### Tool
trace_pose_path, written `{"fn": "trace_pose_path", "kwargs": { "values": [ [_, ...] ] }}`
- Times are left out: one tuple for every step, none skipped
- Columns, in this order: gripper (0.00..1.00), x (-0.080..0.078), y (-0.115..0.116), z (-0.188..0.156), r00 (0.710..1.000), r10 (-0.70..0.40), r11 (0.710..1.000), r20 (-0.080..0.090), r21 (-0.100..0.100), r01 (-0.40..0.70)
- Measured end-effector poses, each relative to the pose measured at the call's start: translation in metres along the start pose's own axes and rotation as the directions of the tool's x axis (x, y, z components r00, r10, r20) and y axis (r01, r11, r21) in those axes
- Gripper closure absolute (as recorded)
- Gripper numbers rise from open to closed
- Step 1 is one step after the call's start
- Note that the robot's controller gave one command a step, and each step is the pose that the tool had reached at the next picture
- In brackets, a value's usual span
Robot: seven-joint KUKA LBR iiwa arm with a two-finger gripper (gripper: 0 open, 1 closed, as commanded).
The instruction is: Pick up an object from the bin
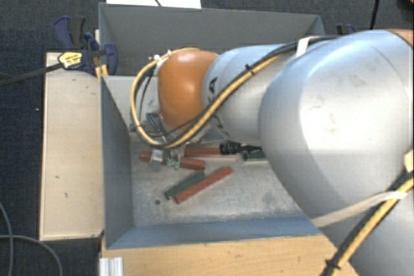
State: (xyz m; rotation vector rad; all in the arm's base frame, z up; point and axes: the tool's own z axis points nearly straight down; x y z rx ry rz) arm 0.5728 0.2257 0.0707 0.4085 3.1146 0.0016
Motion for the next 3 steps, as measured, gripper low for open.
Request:
{"fn": "trace_pose_path", "kwargs": {
  "values": [
    [1.00, 0.000, 0.000, -0.002, 1.000, 0.000, 1.000, 0.000, 0.000, 0.000],
    [1.00, 0.001, 0.000, -0.009, 1.000, 0.001, 1.000, -0.001, 0.001, -0.001],
    [1.00, 0.000, 0.000, -0.016, 1.000, 0.001, 1.000, 0.001, -0.001, -0.001]
  ]
}}
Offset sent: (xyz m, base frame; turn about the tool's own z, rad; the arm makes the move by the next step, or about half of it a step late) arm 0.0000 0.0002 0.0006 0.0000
